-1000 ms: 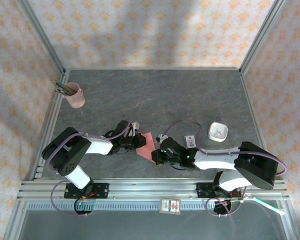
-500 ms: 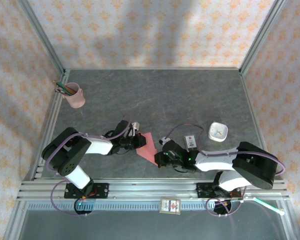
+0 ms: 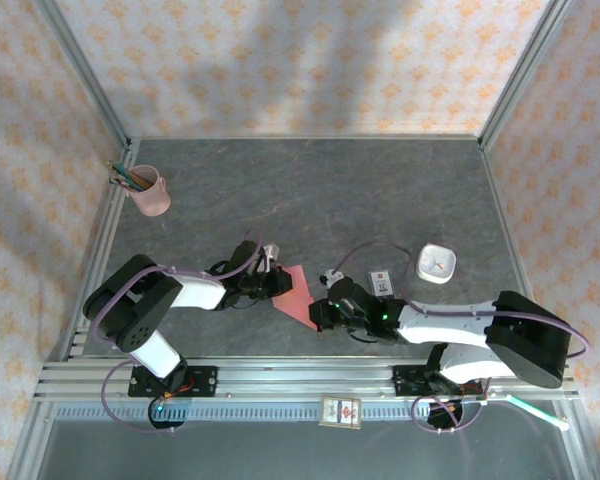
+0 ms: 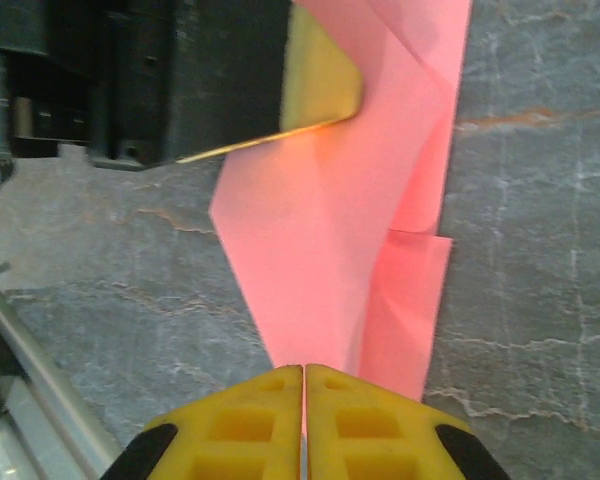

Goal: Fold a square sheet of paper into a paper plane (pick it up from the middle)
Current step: Fourth fold the wing at the center of the table.

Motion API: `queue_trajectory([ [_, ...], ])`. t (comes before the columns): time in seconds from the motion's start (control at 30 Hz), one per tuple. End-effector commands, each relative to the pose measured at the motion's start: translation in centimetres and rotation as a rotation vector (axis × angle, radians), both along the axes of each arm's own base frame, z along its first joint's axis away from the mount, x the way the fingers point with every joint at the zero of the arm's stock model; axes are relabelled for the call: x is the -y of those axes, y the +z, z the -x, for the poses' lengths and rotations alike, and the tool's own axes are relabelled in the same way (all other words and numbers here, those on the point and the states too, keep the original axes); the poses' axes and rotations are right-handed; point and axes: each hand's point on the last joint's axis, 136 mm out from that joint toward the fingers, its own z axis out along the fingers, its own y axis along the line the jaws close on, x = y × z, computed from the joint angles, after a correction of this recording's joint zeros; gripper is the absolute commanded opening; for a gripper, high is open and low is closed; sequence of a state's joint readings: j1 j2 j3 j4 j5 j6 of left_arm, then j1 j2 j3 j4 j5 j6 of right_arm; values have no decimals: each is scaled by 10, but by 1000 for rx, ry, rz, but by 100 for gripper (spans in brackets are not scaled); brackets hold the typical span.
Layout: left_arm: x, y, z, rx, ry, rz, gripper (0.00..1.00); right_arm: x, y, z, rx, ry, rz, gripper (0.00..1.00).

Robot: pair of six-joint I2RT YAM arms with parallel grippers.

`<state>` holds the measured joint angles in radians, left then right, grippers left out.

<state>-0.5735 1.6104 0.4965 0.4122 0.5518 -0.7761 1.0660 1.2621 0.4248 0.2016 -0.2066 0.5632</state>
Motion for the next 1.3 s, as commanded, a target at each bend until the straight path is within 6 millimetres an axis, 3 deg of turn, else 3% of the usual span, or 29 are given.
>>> queue_trajectory([
  [0.0,-16,-16,5,-34,23,-85,12,-7,14,0,41,24,-18,10],
  [0.13,-16,-17,5,-36,22,-85,12,-16,10,9,22,78,-29,10],
  [0.47,-16,-16,5,-35,21,-85,12,-4,-21,8,-23,47,58,8],
  [1.27,-16,-16,5,-35,19,-83,12,11,-45,8,-58,23,114,6],
])
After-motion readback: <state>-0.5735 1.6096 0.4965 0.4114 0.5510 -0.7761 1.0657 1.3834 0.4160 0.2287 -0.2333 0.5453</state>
